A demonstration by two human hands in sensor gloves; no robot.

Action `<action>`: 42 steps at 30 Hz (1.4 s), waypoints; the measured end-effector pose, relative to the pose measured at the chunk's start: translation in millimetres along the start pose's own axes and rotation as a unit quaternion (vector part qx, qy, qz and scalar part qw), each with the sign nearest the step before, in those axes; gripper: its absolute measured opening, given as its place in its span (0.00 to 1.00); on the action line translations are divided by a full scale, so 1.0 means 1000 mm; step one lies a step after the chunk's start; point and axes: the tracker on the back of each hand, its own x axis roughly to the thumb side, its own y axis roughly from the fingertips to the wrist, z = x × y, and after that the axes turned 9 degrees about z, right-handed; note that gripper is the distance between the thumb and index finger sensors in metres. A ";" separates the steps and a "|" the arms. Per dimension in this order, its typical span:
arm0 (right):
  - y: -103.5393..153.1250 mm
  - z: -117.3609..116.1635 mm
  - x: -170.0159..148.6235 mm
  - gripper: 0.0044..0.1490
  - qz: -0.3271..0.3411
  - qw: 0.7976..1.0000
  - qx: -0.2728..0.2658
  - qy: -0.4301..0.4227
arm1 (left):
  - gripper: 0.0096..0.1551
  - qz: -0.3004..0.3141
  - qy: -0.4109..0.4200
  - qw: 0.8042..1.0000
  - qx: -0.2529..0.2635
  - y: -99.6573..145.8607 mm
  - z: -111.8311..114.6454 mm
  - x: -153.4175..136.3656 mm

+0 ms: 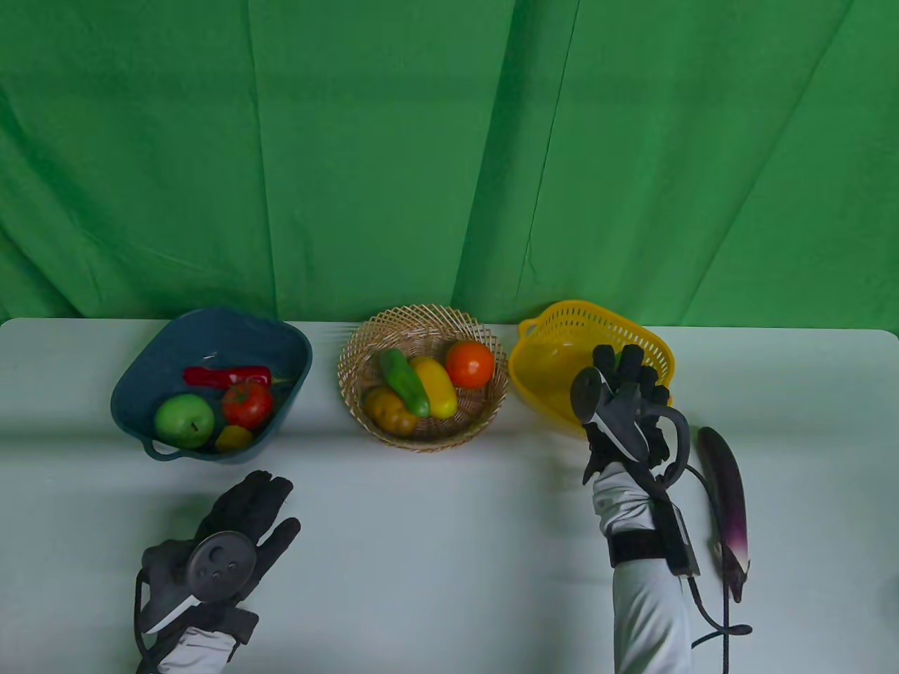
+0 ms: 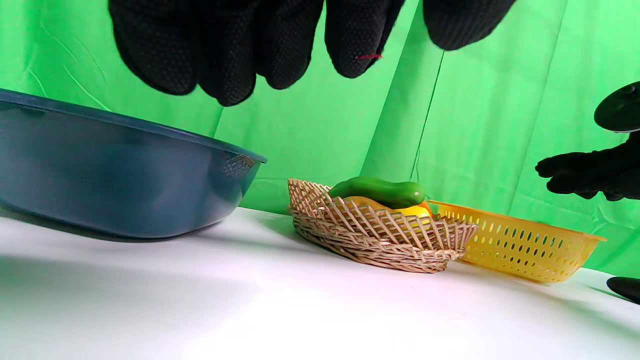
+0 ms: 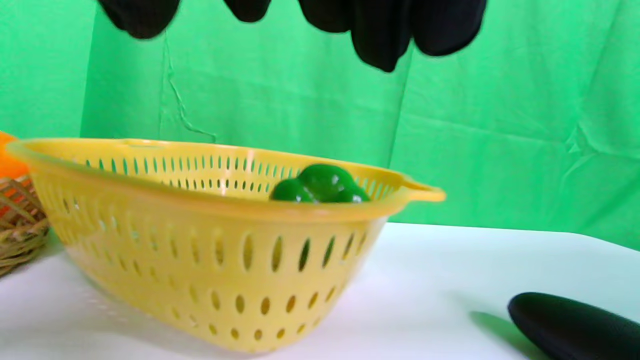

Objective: Place 10 objects into 3 containers, with green background

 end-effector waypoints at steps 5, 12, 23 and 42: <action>0.019 0.007 -0.014 0.45 -0.004 0.999 -0.021 -0.037 | 0.37 0.008 0.002 1.000 0.003 0.000 0.000 0.002; 0.047 0.007 -0.033 0.45 -0.008 0.998 -0.039 -0.051 | 0.37 0.017 0.005 1.000 0.007 0.000 0.000 0.005; 0.100 -0.010 -0.077 0.46 -0.035 0.998 -0.028 -0.038 | 0.37 0.031 0.007 1.000 0.002 0.000 0.004 0.011; 0.153 -0.070 -0.139 0.47 -0.141 0.986 0.065 -0.062 | 0.37 0.047 0.006 0.999 0.008 0.000 0.005 0.018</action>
